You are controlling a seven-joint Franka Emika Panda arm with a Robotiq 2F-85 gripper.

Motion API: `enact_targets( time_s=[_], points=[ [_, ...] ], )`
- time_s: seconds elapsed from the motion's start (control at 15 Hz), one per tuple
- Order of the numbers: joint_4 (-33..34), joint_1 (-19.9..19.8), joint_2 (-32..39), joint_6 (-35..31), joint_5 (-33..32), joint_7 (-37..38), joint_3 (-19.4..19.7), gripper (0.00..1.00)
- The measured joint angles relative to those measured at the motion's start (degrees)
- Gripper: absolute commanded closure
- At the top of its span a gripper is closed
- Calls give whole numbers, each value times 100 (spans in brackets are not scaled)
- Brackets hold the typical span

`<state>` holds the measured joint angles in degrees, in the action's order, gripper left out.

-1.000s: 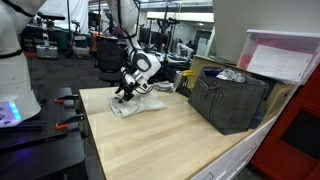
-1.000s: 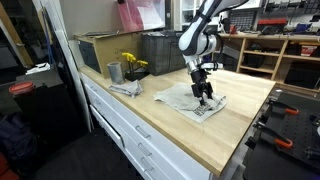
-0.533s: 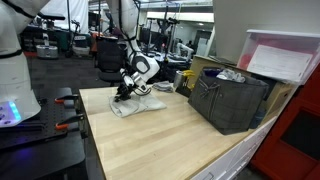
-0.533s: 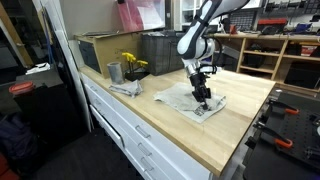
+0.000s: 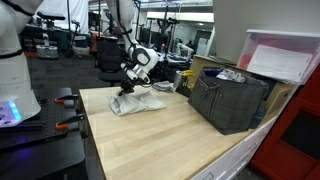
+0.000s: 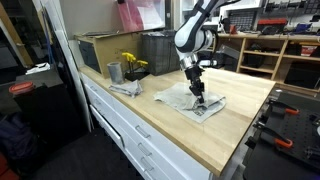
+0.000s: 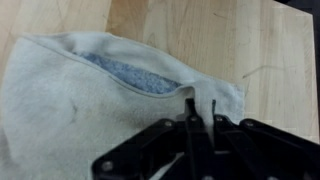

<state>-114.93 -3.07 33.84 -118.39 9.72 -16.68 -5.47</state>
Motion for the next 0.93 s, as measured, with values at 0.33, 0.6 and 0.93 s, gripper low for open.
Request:
enact_targets(
  time_s=[0.33, 0.6, 0.93],
  points=[
    [-455, 368, -542, -515, -765, -21, -24, 77],
    [-907, 581, -818, -1083, -1486, -21, -24, 66],
    [-1335, 597, -1155, -1379, -1602, -398, -152, 72]
  ],
)
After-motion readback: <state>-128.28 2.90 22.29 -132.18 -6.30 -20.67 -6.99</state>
